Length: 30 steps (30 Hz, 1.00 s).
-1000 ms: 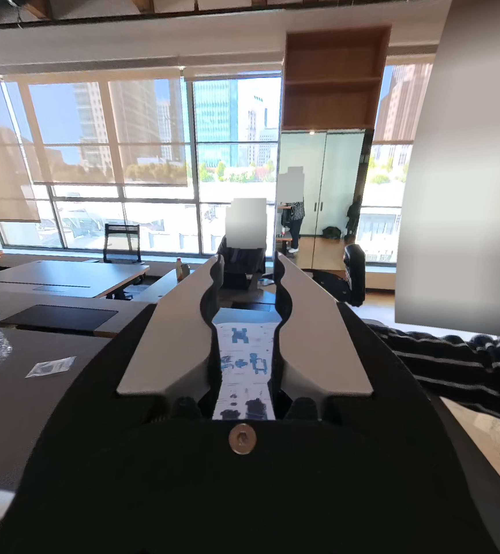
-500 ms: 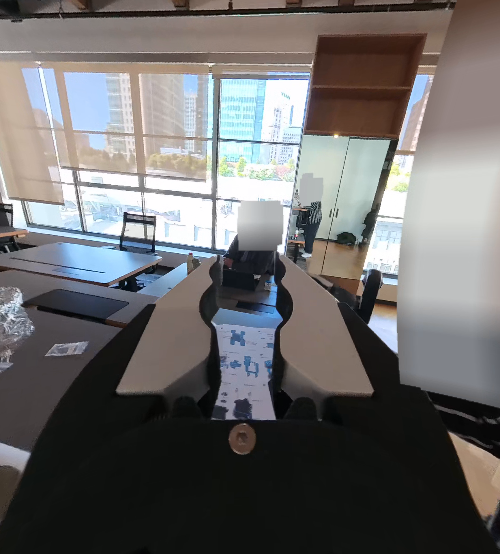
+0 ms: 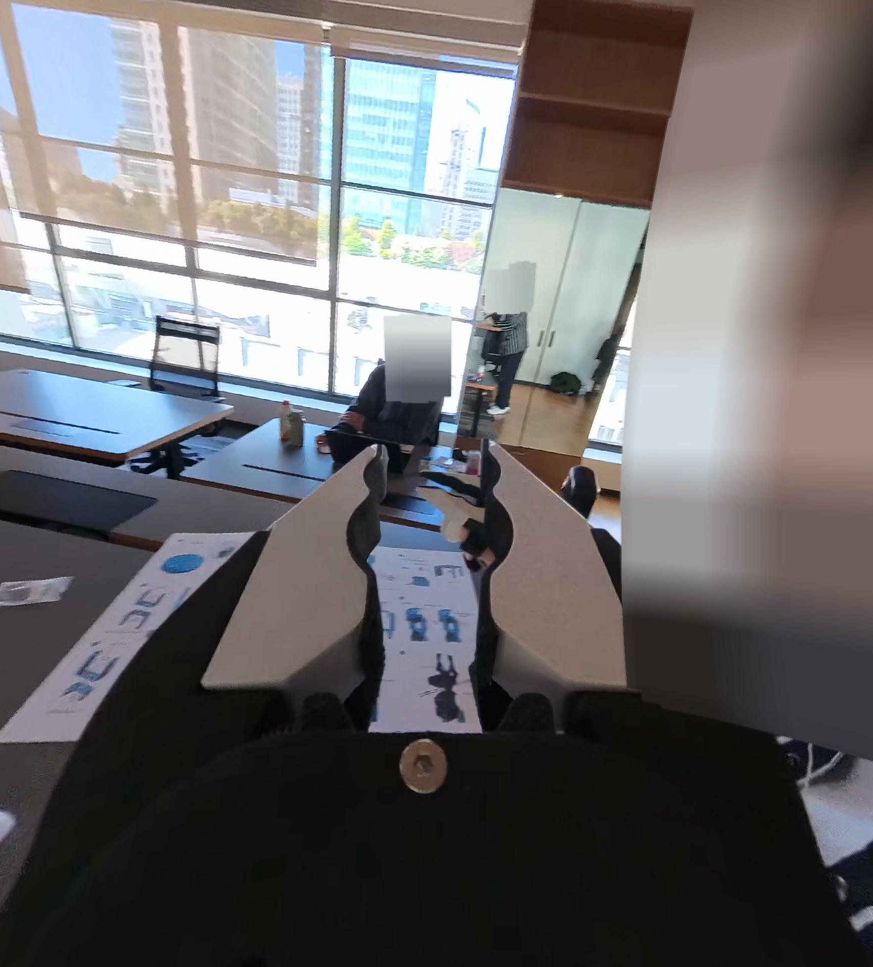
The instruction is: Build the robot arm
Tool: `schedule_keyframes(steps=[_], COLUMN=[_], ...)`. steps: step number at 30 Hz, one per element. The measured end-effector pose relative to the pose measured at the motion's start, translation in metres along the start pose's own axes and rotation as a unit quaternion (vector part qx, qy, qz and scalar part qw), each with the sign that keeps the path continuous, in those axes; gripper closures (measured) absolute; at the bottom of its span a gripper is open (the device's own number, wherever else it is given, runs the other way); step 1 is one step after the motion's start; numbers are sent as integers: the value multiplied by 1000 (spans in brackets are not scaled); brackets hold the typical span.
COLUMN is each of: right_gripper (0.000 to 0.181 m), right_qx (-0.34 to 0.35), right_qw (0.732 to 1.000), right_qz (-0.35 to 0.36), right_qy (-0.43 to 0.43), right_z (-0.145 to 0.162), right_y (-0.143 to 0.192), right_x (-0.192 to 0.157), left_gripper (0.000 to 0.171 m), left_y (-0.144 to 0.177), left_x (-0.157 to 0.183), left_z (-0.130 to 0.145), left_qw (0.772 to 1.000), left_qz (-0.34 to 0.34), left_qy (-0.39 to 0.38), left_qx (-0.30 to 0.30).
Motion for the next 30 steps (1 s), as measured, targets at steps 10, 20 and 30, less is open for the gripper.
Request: schedule_keyframes(steps=[10, 20, 30], right_gripper=[162, 162, 161], right_qx=[-16, 4, -75], right_qw=[1000, 998, 996], right_qz=[10, 19, -39], right_qy=[14, 63, 23], right_z=[12, -9, 29], right_y=[1, -44, -61], right_x=[3, 56, 59], left_gripper=[131, 136, 134], left_y=[24, 27, 2], left_x=[24, -10, -87], left_z=[-13, -4, 44], left_qw=[999, 999, 980], left_qz=[31, -4, -193], left_qy=[28, 40, -15], left_qx=[-5, 5, -52])
Point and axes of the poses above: each gripper's, where its closed fingertips meet, y back along the fingers, z out of its underside, x = y × z across the jaws, the point moved 2 cm from there along y, back along the fingers, and after that the axes turned 12 degrees about -x, right-handed, at the moved point
